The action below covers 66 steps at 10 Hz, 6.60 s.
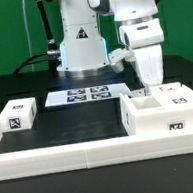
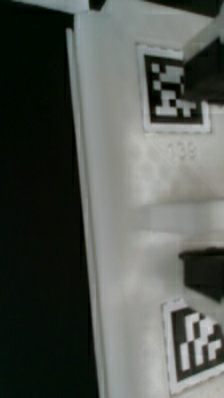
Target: Assemble cabinet
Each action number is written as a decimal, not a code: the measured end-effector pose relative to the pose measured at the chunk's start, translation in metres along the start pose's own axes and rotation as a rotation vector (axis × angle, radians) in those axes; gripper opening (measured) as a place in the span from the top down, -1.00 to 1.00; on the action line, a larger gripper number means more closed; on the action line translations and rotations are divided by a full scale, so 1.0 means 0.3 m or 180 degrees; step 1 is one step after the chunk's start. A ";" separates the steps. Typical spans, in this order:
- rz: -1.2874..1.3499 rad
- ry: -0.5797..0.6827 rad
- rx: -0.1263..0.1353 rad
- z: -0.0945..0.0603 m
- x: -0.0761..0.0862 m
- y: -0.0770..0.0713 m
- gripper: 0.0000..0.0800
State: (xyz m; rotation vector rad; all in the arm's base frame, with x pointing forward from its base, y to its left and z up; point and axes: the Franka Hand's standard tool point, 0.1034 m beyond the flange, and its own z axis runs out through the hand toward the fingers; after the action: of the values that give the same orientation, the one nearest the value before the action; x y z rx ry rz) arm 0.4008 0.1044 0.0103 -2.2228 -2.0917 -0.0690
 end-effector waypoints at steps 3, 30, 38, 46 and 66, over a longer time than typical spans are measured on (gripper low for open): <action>0.0001 0.0004 -0.0012 -0.001 0.000 0.003 0.83; 0.0193 -0.0165 -0.0058 -0.174 -0.103 0.188 0.82; 0.0050 -0.0176 0.0011 -0.175 -0.101 0.227 0.82; -0.0079 -0.0155 -0.0022 -0.173 -0.118 0.259 0.82; -0.0081 0.0004 -0.0321 -0.185 -0.088 0.584 0.36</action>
Offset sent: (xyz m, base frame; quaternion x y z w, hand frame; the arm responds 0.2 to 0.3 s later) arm 0.0004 0.0034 0.0020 -0.0152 0.0047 0.0032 0.9999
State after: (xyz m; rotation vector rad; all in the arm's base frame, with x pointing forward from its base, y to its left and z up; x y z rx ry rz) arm 0.5754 0.0625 0.0572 -2.2506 -2.1624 -0.1815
